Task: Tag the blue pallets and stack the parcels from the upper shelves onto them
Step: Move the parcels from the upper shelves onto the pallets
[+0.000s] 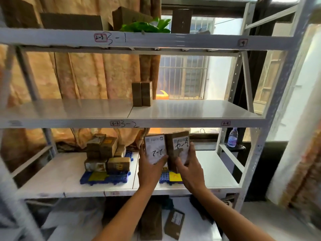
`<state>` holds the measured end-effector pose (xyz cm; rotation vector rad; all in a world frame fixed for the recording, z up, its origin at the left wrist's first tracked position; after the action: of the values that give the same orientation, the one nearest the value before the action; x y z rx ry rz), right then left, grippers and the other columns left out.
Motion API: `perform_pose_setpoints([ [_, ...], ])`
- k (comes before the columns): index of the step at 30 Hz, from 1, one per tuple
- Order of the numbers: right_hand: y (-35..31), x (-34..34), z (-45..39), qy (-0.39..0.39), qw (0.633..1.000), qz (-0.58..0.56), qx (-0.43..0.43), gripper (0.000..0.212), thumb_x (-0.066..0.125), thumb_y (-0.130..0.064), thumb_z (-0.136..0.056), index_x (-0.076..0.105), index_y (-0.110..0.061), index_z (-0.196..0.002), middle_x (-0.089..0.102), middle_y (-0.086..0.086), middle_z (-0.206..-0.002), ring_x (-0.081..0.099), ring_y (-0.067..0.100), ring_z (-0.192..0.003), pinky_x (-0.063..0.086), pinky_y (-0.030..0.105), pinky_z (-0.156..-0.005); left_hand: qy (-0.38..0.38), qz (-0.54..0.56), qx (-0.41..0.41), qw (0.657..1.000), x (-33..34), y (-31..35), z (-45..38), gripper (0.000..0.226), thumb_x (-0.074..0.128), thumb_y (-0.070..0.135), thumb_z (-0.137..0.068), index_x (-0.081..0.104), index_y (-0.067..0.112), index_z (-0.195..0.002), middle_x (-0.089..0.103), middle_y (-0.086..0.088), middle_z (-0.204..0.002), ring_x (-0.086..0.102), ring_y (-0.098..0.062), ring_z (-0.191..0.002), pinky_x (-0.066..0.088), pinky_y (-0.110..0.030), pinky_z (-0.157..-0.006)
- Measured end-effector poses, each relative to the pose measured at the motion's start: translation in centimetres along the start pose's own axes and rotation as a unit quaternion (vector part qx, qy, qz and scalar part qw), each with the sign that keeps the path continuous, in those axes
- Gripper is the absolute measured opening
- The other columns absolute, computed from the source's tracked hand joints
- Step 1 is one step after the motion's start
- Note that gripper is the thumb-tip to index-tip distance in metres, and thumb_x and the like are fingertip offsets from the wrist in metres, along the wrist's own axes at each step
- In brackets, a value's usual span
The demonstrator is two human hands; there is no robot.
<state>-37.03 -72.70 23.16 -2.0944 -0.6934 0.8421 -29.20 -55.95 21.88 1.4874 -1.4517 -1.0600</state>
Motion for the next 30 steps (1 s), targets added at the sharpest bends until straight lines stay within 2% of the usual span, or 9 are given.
perform_pose_setpoints([
  [5,3.3,-1.9,1.6,-0.009,0.997,-0.063,0.045,0.066,0.078,-0.064,-0.079,0.052,-0.038,-0.134,0.065,-0.010,-0.125,0.064,0.008,-0.113,0.058,0.029,-0.091,0.012,-0.054,-0.055,0.997,2.2,-1.7,3.3,0.091,0.076,0.075,-0.066,0.028,0.059,-0.141,0.049,0.017,-0.149,0.052,-0.017,-0.132,0.043,-0.039,-0.100],
  [8,6.0,-2.9,2.4,-0.037,0.991,-0.093,0.084,0.064,0.080,-0.062,-0.078,0.052,-0.042,-0.132,0.061,-0.010,-0.128,0.060,0.008,-0.117,0.052,0.028,-0.094,-0.017,-0.047,-0.085,0.995,4.0,-3.4,5.0,0.094,0.075,0.068,-0.074,0.024,0.050,-0.150,0.039,0.011,-0.157,0.043,-0.020,-0.141,0.037,-0.035,-0.104],
  [11,8.0,-3.5,4.1,-0.050,0.983,-0.135,0.117,0.078,0.075,-0.077,-0.072,0.047,-0.048,-0.139,0.062,-0.021,-0.130,0.062,0.000,-0.118,0.052,0.023,-0.092,-0.040,-0.001,-0.104,0.994,5.1,-4.5,6.9,0.084,0.077,0.056,-0.080,0.027,0.053,-0.148,0.040,0.018,-0.152,0.040,-0.007,-0.133,0.032,-0.027,-0.101],
  [14,10.7,-3.4,5.7,-0.067,0.969,-0.160,0.174,0.092,0.069,-0.081,-0.071,0.041,-0.042,-0.150,0.063,-0.012,-0.139,0.063,0.014,-0.125,0.054,0.045,-0.105,-0.048,0.035,-0.132,0.989,5.8,-5.6,8.8,0.083,0.079,0.056,-0.076,0.035,0.049,-0.146,0.049,0.013,-0.147,0.050,-0.012,-0.129,0.041,-0.030,-0.099],
  [16,12.3,-3.3,6.3,-0.078,0.960,-0.174,0.206,0.087,0.062,-0.071,-0.077,0.038,-0.040,-0.154,0.059,-0.003,-0.146,0.061,0.024,-0.130,0.050,0.054,-0.109,-0.047,0.037,-0.149,0.987,6.3,-6.5,9.5,0.089,0.080,0.059,-0.072,0.036,0.044,-0.148,0.051,0.009,-0.146,0.052,-0.016,-0.129,0.044,-0.034,-0.101],
  [20,14.8,-2.9,6.8,-0.083,0.950,-0.192,0.231,0.062,0.060,-0.052,-0.087,0.046,-0.041,-0.146,0.065,0.000,-0.138,0.069,0.022,-0.117,0.057,0.054,-0.101,-0.052,0.027,-0.199,0.978,6.9,-8.9,10.0,0.089,0.081,0.053,-0.077,0.032,0.034,-0.149,0.054,0.002,-0.141,0.058,-0.020,-0.121,0.053,-0.040,-0.097],
  [23,17.0,-2.0,6.7,-0.097,0.939,-0.211,0.254,0.055,0.065,-0.041,-0.095,0.046,-0.036,-0.146,0.069,0.004,-0.130,0.074,0.023,-0.108,0.061,0.053,-0.094,-0.046,0.032,-0.241,0.969,7.2,-11.2,9.8,0.079,0.079,0.050,-0.080,0.028,0.037,-0.140,0.056,0.000,-0.129,0.064,-0.017,-0.105,0.054,-0.026,-0.073],
  [27,20.5,-0.3,6.0,-0.093,0.930,-0.210,0.286,0.050,0.070,-0.043,-0.094,0.050,-0.036,-0.139,0.071,0.005,-0.123,0.076,0.022,-0.102,0.063,0.049,-0.089,-0.053,0.029,-0.268,0.962,7.6,-15.0,8.2,0.054,0.064,0.045,-0.093,0.033,0.035,-0.136,0.064,0.000,-0.123,0.069,-0.014,-0.097,0.054,-0.012,-0.056],
  [30,23.6,1.1,4.9,-0.089,0.919,-0.221,0.314,0.053,0.076,-0.044,-0.091,0.053,-0.031,-0.137,0.073,0.008,-0.121,0.078,0.021,-0.099,0.065,0.038,-0.080,-0.055,0.037,-0.275,0.959,8.2,-18.2,6.0,0.044,0.060,0.043,-0.096,0.036,0.038,-0.133,0.065,0.001,-0.119,0.070,-0.014,-0.096,0.055,-0.015,-0.060],
])
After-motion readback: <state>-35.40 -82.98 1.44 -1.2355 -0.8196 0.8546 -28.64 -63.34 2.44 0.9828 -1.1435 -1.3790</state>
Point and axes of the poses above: each hand's wrist, its own z-axis away from the middle knuckle, its own x-axis out of the palm, y = z × x, the point moved 6 cm from there along -z, towards the middle knuckle
